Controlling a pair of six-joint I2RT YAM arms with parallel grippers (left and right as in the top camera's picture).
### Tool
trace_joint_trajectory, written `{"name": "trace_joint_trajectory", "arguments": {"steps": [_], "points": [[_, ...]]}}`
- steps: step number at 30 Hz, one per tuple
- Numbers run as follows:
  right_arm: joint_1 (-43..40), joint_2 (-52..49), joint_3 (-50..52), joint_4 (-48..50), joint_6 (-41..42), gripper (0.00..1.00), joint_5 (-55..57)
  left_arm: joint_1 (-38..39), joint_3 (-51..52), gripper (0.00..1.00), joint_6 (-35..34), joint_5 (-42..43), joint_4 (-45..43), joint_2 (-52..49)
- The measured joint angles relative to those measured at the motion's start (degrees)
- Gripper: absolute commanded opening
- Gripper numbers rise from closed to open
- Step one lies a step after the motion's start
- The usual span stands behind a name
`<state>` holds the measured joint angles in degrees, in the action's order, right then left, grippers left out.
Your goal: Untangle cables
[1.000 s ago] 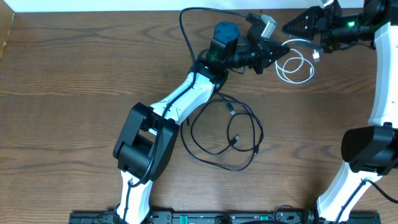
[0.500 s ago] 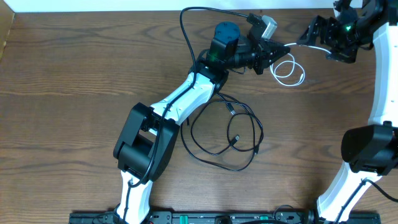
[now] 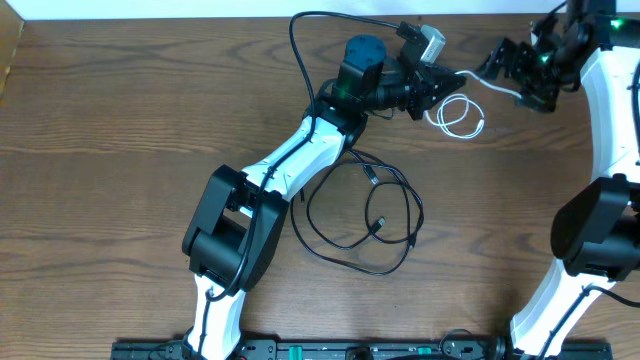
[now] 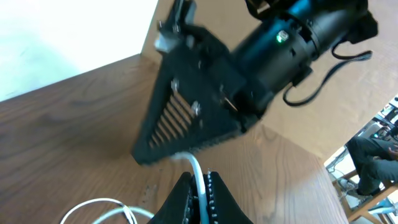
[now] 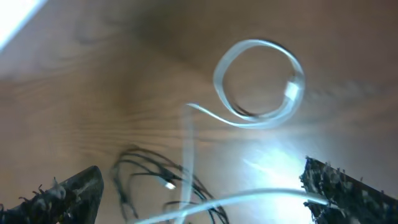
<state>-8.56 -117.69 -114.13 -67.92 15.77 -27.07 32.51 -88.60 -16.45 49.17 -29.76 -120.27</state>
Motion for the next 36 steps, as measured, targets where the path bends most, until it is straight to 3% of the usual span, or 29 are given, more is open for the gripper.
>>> {"name": "trace_joint_trajectory", "arguments": {"steps": [4,8,26,31,36], "points": [[-0.37,0.0,0.0,-1.22,-10.1,0.99,-6.71,0.0,0.0,0.07,0.0,0.02,0.0,0.0],[-0.28,0.0,0.81,-1.53,-13.0,0.99,-6.25,0.0,0.0,0.07,-0.02,0.02,0.02,0.0],[-2.16,0.0,7.76,7.21,1.9,0.99,-0.46,4.37,0.0,0.07,-2.73,9.46,-2.86,0.0],[-3.02,0.0,7.76,7.58,2.23,0.99,2.14,4.11,0.0,0.07,-2.89,8.17,-2.23,0.0],[-8.92,0.0,7.76,8.28,2.03,0.99,1.46,3.23,-0.04,0.07,-3.06,0.2,5.6,0.0]]}}
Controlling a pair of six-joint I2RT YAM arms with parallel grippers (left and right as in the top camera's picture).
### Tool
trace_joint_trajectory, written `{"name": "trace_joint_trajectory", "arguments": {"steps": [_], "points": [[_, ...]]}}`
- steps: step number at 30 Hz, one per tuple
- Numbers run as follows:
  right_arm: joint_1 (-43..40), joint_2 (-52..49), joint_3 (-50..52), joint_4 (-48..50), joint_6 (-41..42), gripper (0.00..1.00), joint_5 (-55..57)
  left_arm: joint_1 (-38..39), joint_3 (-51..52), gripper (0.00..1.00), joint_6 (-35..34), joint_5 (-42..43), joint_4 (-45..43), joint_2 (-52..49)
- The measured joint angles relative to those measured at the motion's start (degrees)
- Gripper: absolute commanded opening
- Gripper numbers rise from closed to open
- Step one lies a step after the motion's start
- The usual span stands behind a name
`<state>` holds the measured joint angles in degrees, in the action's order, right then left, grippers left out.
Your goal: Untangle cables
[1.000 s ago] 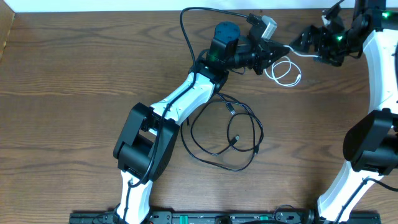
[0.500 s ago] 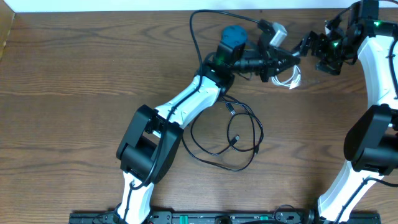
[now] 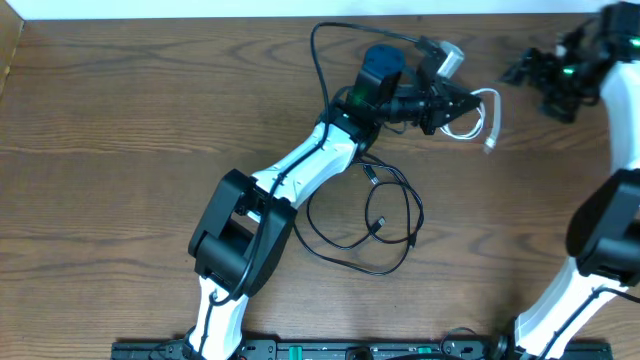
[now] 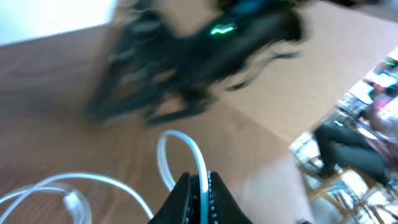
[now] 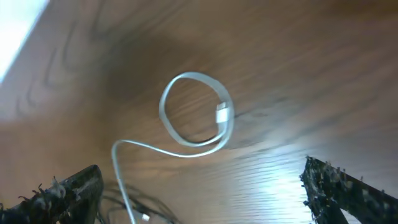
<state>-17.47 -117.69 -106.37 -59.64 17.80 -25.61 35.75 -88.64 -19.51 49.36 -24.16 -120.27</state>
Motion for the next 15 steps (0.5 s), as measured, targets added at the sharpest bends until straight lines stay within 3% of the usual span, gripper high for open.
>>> {"name": "trace_joint_trajectory", "arguments": {"steps": [6,8,9,10,15], "points": [[-14.34,0.0,-0.07,-0.55,-2.25,0.98,-10.82,2.93,0.0,0.08,0.02,-13.46,4.59,-0.02],[-17.51,0.0,-0.07,-1.79,-3.8,0.98,-13.79,5.27,0.0,0.55,0.31,-18.16,4.35,-0.02],[-18.47,-0.02,-0.09,-2.47,-4.7,0.98,-14.95,6.73,0.0,0.88,0.02,-20.92,4.35,-0.02],[-19.04,0.0,-0.09,-3.15,-5.6,0.99,-15.85,7.96,0.0,0.98,0.02,-23.12,4.39,-0.02],[-18.36,0.0,-0.09,-4.09,-8.96,0.99,-18.99,12.37,-0.02,0.98,0.0,-30.67,7.06,-0.02]]}}
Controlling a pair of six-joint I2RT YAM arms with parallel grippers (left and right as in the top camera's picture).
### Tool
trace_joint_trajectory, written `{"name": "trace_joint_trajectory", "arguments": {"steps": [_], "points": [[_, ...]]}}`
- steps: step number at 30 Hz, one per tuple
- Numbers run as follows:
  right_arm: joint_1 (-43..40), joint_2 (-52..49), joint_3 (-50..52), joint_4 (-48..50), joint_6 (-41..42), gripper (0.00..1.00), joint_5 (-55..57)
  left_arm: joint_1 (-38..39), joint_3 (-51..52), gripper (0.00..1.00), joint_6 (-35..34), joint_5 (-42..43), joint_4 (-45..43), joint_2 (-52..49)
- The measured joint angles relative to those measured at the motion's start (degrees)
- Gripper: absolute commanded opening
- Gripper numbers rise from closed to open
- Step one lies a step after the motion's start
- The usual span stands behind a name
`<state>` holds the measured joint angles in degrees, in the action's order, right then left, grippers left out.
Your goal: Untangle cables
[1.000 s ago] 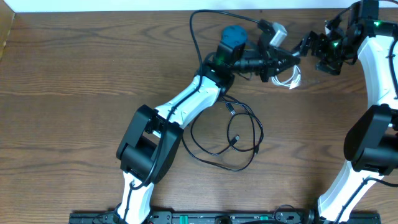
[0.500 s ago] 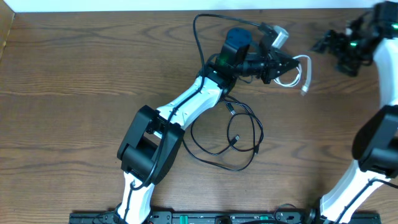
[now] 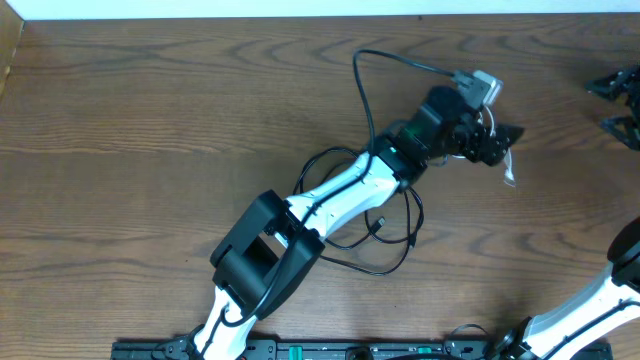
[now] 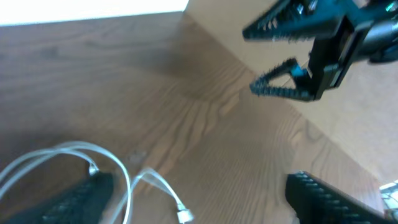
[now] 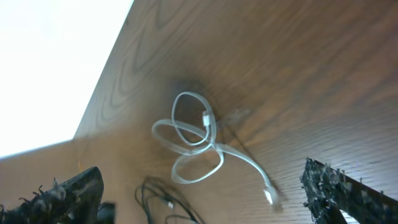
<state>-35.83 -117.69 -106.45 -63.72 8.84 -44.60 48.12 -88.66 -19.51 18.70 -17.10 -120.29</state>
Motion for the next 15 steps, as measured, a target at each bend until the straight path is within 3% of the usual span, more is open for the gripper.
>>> {"name": "trace_joint_trajectory", "arguments": {"steps": [6,15], "points": [[4.09,0.0,0.0,-0.83,-2.64,0.99,-0.31,-2.38,-0.09,0.98,0.07,-2.99,9.38,0.0],[17.05,0.0,0.0,-1.33,-3.39,0.99,9.29,-13.33,0.04,0.98,4.68,-4.52,30.05,3.85]]}}
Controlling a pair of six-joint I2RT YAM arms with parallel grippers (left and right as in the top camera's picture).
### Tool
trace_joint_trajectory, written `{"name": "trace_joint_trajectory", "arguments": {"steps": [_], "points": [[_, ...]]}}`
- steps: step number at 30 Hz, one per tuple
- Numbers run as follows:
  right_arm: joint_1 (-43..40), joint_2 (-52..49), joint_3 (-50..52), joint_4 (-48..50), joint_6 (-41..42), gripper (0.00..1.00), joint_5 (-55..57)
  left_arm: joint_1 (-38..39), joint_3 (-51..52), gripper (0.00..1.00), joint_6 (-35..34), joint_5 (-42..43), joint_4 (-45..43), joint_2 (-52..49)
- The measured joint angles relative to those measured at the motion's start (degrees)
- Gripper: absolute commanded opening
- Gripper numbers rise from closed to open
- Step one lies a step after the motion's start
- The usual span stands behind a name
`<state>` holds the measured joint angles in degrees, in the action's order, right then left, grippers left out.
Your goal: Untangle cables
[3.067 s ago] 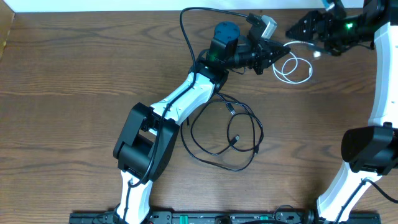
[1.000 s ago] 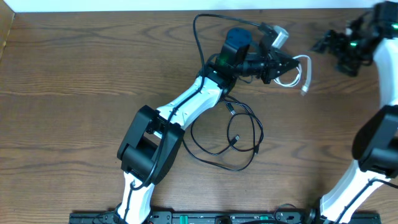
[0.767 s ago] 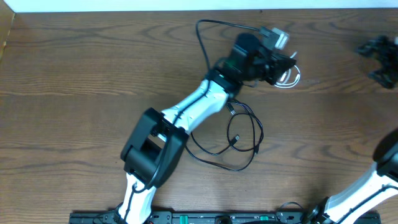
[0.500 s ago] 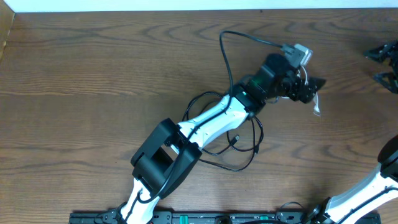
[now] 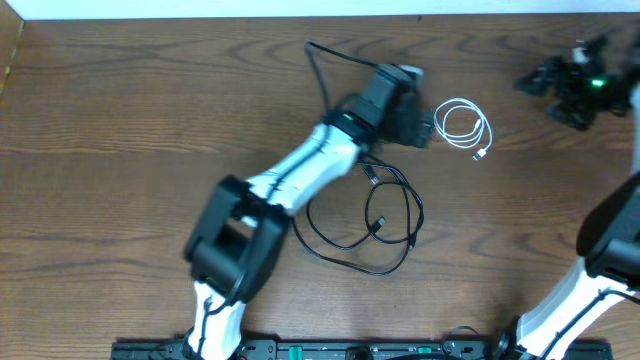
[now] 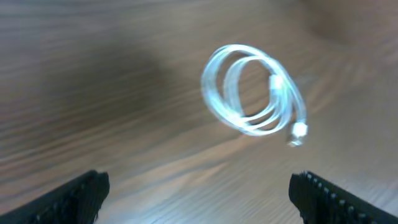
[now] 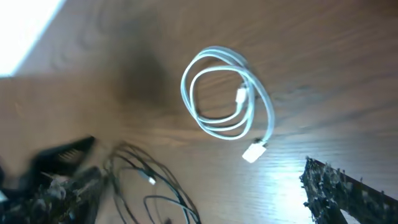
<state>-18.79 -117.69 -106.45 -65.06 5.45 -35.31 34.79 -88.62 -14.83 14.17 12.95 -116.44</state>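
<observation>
The white cable (image 5: 465, 125) lies coiled on the table by itself, its plug end toward the front; it also shows in the left wrist view (image 6: 255, 99) and the right wrist view (image 7: 227, 102). The black cable (image 5: 370, 215) sprawls in loose loops nearer the front, apart from the white one (image 7: 155, 186). My left gripper (image 5: 423, 130) is open just left of the white coil, with nothing between its fingers (image 6: 81, 193). My right gripper (image 5: 532, 85) hovers open to the right of the coil, empty.
The brown wooden table (image 5: 120, 150) ends at a white wall along the far edge. The left arm (image 5: 300, 170) stretches diagonally across the middle, over part of the black loops. The right arm (image 5: 610, 210) runs along the right edge.
The left gripper, open then too, has drawn back to the left of the white cable. The white cable, then sprawled farther right, now lies in a neat coil. The right gripper has come in from the right edge.
My left gripper was shut on the white cable near the far edge, the open right gripper close by. It then held the cable farther right while the right gripper backed off. It then stood open with the cable dropped. Now the coil rests apart from the black cable.
</observation>
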Motion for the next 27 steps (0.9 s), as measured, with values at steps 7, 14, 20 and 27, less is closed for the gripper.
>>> {"name": "trace_joint_trajectory", "arguments": {"steps": [7,14,20,27], "points": [[13.4,0.0,0.0,2.84,8.24,0.95,11.93,-10.71,-0.31,0.98,3.3,-0.63,15.82,16.24],[22.08,-0.13,0.0,7.96,15.13,0.8,24.04,-17.35,-0.74,0.98,4.33,-0.76,26.08,20.11],[26.62,-4.09,0.0,8.59,14.1,0.65,32.98,-20.79,-0.72,0.98,4.39,-0.81,29.18,19.15],[27.74,-11.15,0.02,9.92,12.26,0.49,36.37,-21.18,-0.72,0.98,4.39,-0.79,30.21,19.15]]}}
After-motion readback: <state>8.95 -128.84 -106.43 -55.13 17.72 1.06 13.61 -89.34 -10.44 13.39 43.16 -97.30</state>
